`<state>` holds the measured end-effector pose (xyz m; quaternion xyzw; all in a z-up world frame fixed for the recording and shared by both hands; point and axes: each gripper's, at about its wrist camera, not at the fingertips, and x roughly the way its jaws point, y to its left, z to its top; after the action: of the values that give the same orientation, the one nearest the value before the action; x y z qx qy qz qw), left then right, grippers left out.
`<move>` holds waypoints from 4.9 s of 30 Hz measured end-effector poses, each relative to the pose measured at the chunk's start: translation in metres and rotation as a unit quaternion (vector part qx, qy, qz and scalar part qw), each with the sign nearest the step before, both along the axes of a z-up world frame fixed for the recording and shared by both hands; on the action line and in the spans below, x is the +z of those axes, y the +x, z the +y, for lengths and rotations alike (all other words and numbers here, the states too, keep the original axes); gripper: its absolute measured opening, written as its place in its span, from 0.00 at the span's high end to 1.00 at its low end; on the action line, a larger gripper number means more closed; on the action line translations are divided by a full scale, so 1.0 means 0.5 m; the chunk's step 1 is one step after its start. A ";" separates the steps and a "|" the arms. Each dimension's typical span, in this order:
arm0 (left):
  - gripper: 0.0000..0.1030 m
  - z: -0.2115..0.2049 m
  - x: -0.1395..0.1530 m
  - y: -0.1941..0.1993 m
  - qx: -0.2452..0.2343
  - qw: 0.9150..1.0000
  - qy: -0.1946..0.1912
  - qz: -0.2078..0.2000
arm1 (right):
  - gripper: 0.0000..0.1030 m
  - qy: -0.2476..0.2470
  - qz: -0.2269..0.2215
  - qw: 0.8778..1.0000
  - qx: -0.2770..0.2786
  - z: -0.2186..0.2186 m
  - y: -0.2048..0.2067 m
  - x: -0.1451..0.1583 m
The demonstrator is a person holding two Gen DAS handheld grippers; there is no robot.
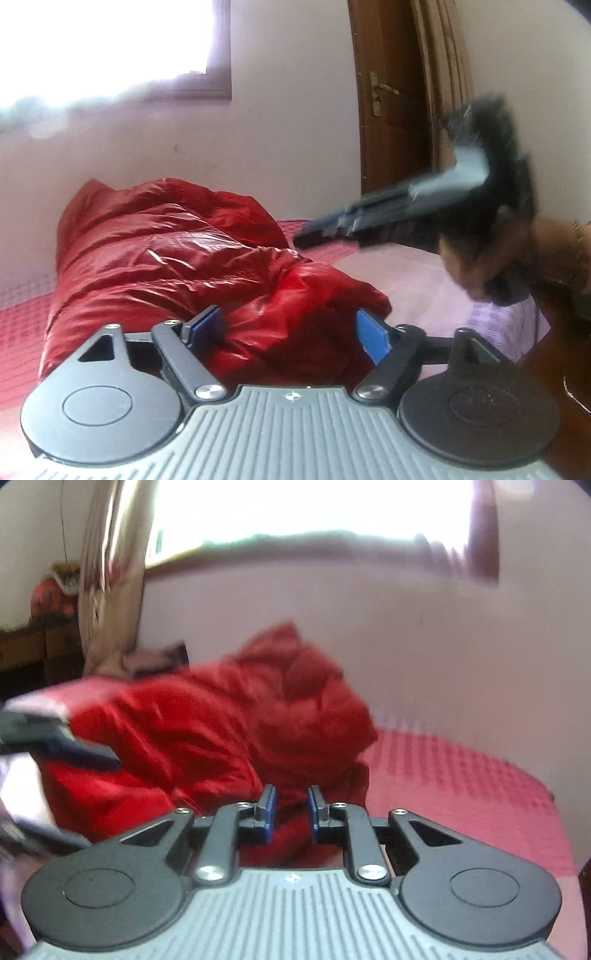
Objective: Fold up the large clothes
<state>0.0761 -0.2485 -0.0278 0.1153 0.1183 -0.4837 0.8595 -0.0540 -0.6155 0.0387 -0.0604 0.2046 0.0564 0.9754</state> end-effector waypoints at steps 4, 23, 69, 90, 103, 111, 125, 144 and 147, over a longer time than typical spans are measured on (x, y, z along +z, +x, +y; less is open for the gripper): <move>0.15 -0.011 -0.014 -0.007 -0.004 1.000 0.005 -0.010 | 0.83 0.011 -0.017 0.999 0.051 0.043 -0.032 0.044; 0.00 0.096 0.018 0.156 0.140 0.984 -0.035 0.102 | 0.85 -0.067 0.039 0.997 0.030 0.091 -0.029 -0.113; 0.00 0.038 0.006 0.199 0.130 0.983 0.043 0.124 | 0.00 0.347 0.071 0.928 -0.111 -0.066 0.117 -0.138; 0.00 0.152 0.008 0.430 0.062 0.926 -0.096 0.359 | 0.00 0.361 0.057 0.926 -0.095 -0.078 0.102 -0.157; 0.00 0.098 -0.060 0.544 -0.036 0.876 -0.107 0.468 | 0.00 0.369 0.065 0.923 -0.093 -0.082 0.107 -0.156; 0.00 0.082 -0.038 0.511 0.006 0.907 -0.083 0.413 | 0.00 0.368 0.082 0.924 -0.070 -0.097 0.131 -0.142; 0.18 0.029 0.047 0.355 0.106 0.963 -0.030 0.246 | 0.53 0.257 0.034 0.963 -0.068 0.003 0.123 -0.077; 0.01 0.048 0.070 0.338 0.133 0.974 0.007 0.181 | 0.00 0.328 0.093 0.936 -0.091 -0.032 0.164 -0.114; 0.00 0.048 0.064 0.344 0.131 0.973 0.002 0.192 | 0.00 0.343 0.084 0.933 -0.072 -0.039 0.171 -0.126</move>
<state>0.2481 -0.2246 0.0045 0.0059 0.2960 -0.3802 0.8762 0.0317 -0.6349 -0.0245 0.2982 0.2579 0.0576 0.9172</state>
